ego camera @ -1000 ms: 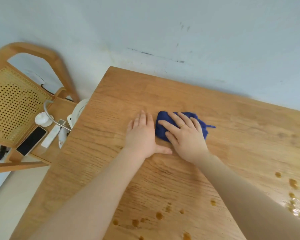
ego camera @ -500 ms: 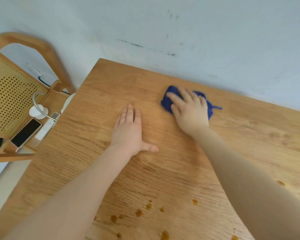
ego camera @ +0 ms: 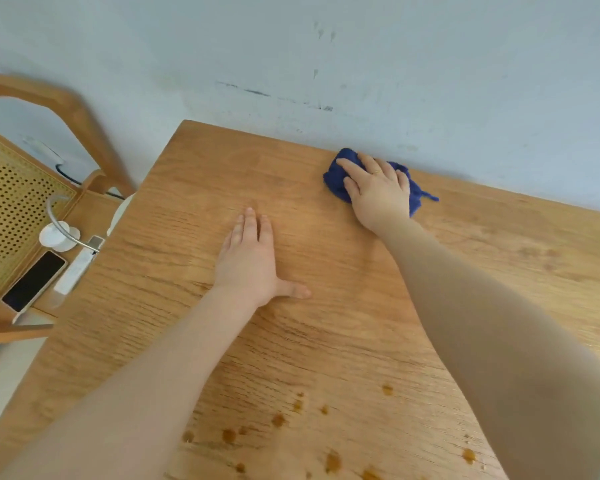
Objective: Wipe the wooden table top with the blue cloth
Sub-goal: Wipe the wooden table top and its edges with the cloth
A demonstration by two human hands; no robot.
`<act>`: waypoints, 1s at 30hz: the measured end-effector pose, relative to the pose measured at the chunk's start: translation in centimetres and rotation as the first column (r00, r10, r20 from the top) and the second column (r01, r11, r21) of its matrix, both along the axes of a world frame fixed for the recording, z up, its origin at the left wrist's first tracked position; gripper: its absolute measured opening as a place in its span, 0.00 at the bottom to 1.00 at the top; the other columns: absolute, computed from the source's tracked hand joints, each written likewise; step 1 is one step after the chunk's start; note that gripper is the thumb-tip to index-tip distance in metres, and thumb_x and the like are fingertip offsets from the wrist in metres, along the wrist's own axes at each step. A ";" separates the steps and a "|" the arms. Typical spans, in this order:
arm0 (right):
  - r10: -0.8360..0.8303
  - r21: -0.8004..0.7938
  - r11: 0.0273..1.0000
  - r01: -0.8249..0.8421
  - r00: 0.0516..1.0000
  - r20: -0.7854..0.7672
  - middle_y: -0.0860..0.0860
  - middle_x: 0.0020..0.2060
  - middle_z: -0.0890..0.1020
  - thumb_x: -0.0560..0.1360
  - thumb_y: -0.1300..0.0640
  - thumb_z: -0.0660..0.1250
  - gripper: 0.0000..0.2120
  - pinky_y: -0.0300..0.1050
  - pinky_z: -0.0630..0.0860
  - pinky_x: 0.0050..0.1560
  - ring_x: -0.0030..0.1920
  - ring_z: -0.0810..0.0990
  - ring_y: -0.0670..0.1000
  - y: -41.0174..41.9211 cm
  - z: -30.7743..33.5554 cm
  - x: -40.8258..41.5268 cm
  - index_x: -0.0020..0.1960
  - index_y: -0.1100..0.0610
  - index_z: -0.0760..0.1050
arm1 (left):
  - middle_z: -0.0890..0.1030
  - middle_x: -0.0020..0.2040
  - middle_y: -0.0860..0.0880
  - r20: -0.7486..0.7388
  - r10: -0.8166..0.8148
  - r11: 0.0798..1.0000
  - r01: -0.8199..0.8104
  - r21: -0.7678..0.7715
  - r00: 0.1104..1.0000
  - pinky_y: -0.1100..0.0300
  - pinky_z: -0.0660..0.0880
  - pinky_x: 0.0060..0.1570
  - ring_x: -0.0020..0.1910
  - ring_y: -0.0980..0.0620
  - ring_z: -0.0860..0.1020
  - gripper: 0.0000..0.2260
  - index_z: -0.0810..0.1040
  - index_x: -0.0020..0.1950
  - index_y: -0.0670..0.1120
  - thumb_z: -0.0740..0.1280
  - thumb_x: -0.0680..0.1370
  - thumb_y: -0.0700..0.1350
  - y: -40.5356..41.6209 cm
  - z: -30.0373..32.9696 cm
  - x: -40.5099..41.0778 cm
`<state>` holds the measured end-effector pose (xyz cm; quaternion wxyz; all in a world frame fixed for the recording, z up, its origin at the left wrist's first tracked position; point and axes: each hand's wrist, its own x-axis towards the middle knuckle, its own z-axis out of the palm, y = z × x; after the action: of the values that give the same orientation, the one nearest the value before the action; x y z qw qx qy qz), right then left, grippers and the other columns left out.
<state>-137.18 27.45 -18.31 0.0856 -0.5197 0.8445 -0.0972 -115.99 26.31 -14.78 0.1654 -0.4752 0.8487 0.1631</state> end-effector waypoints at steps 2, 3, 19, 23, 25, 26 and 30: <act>0.029 -0.009 1.000 -0.028 1.000 0.008 0.50 0.73 0.62 0.81 0.51 0.49 0.18 0.56 0.52 0.70 0.73 0.57 0.55 1.8 0.0 1.3 0.70 0.42 0.64 | 0.37 0.77 0.42 -0.012 -0.003 1.000 0.003 -0.001 1.000 0.53 0.43 0.73 0.76 0.46 0.41 0.62 0.38 0.76 0.43 0.68 0.59 0.72 0.1 -0.1 0.1; 0.060 -0.025 0.998 -0.060 0.998 0.003 0.52 0.72 0.64 0.80 0.50 0.49 0.19 0.57 0.54 0.69 0.72 0.59 0.57 3.6 0.1 2.5 0.69 0.43 0.66 | 0.37 0.77 0.42 -0.016 -0.006 1.000 0.006 -0.001 1.000 0.53 0.43 0.73 0.76 0.46 0.40 0.62 0.38 0.76 0.42 0.68 0.59 0.73 0.1 -0.1 0.2; -0.167 0.053 0.985 0.166 0.986 0.022 0.50 0.74 0.59 0.81 0.54 0.49 0.19 0.57 0.49 0.71 0.73 0.54 0.54 3.0 0.8 -1.1 0.70 0.43 0.62 | 0.37 0.76 0.41 -0.009 -0.053 0.999 0.053 -0.012 0.999 0.51 0.46 0.74 0.76 0.44 0.40 0.62 0.37 0.76 0.41 0.66 0.59 0.74 -0.3 -0.5 0.3; -0.020 0.011 1.000 0.021 1.000 -0.011 0.51 0.72 0.65 0.78 0.48 0.46 0.22 0.60 0.55 0.69 0.72 0.60 0.57 7.0 0.5 4.8 0.68 0.43 0.66 | 0.37 0.76 0.40 -0.009 -0.052 0.999 0.052 -0.002 0.999 0.51 0.47 0.74 0.76 0.43 0.40 0.62 0.38 0.76 0.40 0.67 0.60 0.73 -0.2 -0.1 0.3; 0.101 -0.002 0.995 -0.101 0.995 0.008 0.51 0.70 0.68 0.76 0.49 0.46 0.22 0.61 0.59 0.67 0.70 0.65 0.59 9.3 0.6 6.9 0.67 0.42 0.69 | 0.37 0.76 0.40 -0.017 -0.049 0.999 0.049 0.009 0.999 0.51 0.46 0.74 0.76 0.43 0.40 0.62 0.38 0.76 0.40 0.67 0.60 0.73 -0.2 0.1 0.2; 0.159 -0.006 0.987 -0.159 0.987 0.009 0.51 0.69 0.70 0.77 0.50 0.48 0.21 0.61 0.60 0.66 0.69 0.67 0.59 9.9 0.5 7.1 0.66 0.42 0.69 | 0.37 0.76 0.40 -0.019 -0.047 0.999 0.047 0.014 0.999 0.51 0.46 0.74 0.76 0.43 0.40 0.62 0.38 0.76 0.40 0.67 0.60 0.73 -0.2 0.1 0.2; 0.209 -0.054 0.977 -0.207 0.978 0.019 0.52 0.67 0.73 0.76 0.49 0.50 0.21 0.61 0.64 0.63 0.66 0.70 0.59 7.9 0.2 3.4 0.65 0.44 0.72 | 0.37 0.76 0.40 -0.010 -0.063 0.998 0.063 0.005 0.998 0.51 0.46 0.74 0.76 0.43 0.40 0.62 0.38 0.76 0.40 0.66 0.60 0.74 -0.4 0.0 0.1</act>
<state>-133.75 35.30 -18.16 0.0920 -0.6060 0.7816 -0.1158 -115.93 25.89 -14.77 0.1677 -0.4469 0.8636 0.1625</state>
